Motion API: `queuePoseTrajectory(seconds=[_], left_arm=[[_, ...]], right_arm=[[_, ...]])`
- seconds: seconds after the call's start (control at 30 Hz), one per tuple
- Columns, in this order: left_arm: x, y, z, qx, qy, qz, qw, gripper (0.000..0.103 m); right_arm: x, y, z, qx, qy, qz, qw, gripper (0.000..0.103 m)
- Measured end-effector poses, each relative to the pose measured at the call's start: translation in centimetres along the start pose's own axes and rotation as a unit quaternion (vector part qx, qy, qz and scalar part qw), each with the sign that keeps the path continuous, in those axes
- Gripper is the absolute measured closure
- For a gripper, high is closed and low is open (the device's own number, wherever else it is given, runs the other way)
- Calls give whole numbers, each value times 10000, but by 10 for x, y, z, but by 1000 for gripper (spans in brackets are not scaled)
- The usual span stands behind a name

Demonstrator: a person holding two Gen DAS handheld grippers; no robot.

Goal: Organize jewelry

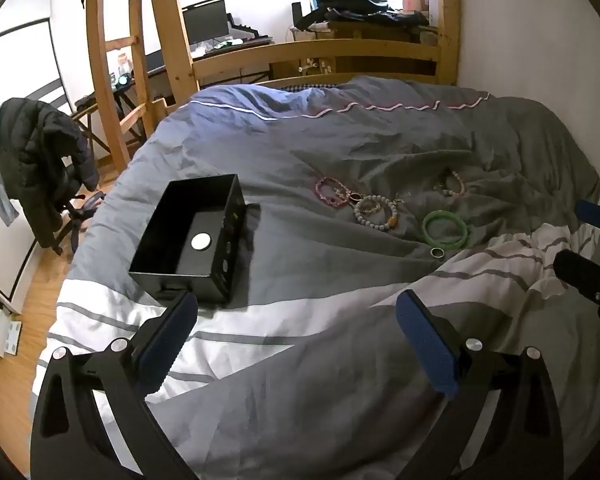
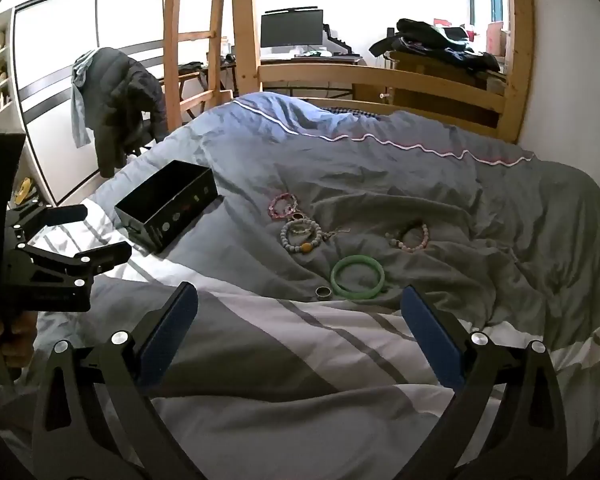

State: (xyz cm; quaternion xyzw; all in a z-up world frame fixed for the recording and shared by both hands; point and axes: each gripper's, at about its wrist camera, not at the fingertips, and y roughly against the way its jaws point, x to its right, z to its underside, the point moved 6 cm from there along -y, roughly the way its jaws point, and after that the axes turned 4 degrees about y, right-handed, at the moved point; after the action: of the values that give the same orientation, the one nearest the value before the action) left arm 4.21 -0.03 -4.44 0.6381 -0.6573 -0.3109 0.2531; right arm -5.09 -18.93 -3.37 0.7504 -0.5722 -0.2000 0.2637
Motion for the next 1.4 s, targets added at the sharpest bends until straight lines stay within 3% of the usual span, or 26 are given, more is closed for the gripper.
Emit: queuePoseTrajectory(seconds=[0.33, 1.4], left_arm=[[2, 6, -4, 225, -88, -104, 9997, 5], [4, 5, 2, 167, -112, 96, 9998, 5]], right_arm=[[-3, -4, 1, -59, 112, 83, 9999, 3], [-5, -5, 3, -170, 88, 35, 9998, 3]])
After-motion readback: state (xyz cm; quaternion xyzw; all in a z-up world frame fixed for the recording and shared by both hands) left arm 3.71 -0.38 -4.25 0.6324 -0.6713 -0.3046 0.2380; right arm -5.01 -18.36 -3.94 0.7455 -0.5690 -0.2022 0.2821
